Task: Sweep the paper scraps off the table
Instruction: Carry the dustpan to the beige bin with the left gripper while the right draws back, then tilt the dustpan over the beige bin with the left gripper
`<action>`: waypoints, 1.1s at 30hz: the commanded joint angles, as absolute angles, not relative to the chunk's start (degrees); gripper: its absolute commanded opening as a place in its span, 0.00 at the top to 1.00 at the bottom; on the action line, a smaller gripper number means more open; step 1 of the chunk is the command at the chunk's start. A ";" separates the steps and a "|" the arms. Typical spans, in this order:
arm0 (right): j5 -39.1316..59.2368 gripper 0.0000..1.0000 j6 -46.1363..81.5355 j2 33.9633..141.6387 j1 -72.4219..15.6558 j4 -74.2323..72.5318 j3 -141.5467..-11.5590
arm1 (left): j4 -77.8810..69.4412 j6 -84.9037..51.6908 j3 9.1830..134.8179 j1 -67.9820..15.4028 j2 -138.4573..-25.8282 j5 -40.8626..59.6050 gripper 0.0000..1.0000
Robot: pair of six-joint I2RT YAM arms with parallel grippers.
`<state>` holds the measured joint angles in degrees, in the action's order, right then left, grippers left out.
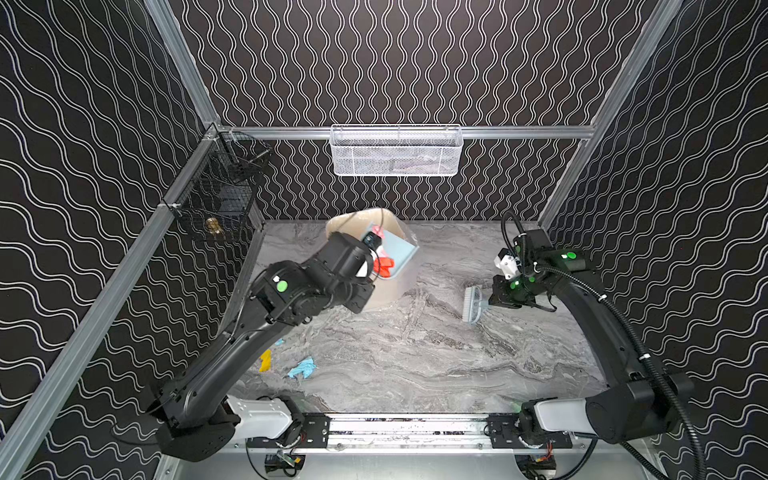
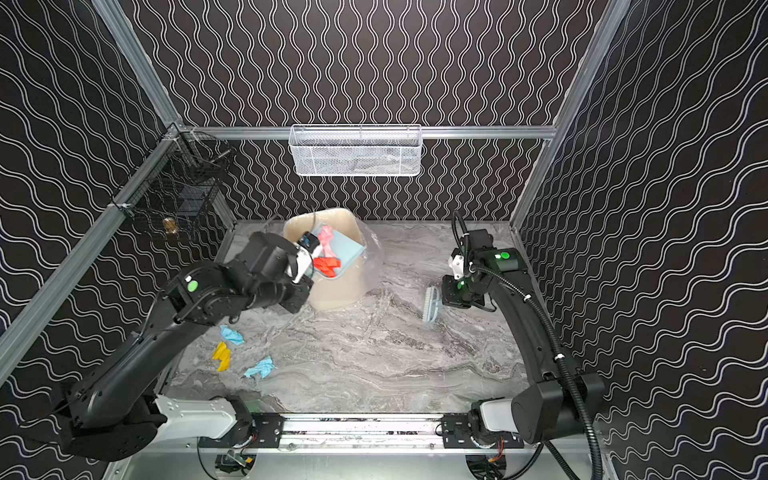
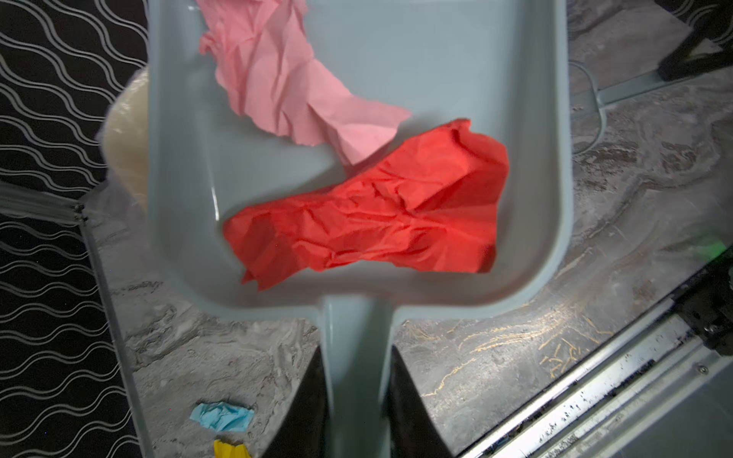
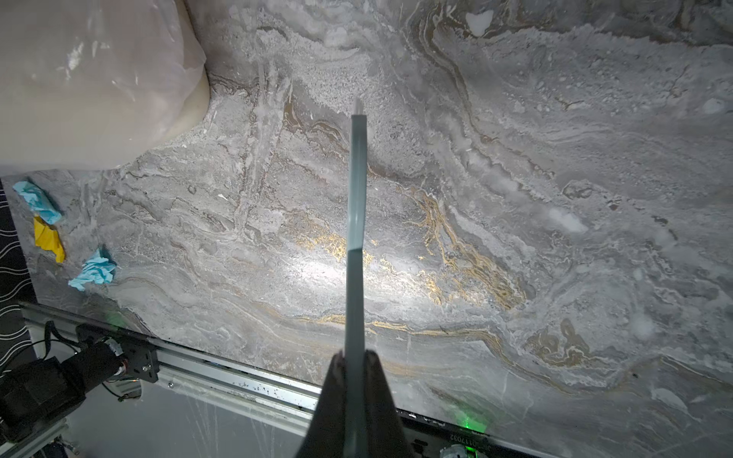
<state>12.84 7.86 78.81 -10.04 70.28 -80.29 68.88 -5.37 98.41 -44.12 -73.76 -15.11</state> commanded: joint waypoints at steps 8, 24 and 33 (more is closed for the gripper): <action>14.88 1.00 5.81 80.07 -8.62 70.75 -82.65 | 72.07 7.39 102.53 -22.99 -76.82 -8.11 0.97; 16.35 1.00 6.86 78.97 -8.44 72.57 -81.58 | 71.48 24.01 111.69 -19.60 -90.60 -21.04 0.97; 18.08 1.00 6.81 78.79 -8.35 72.69 -79.94 | 69.27 31.49 112.02 -24.24 -94.70 -30.97 0.98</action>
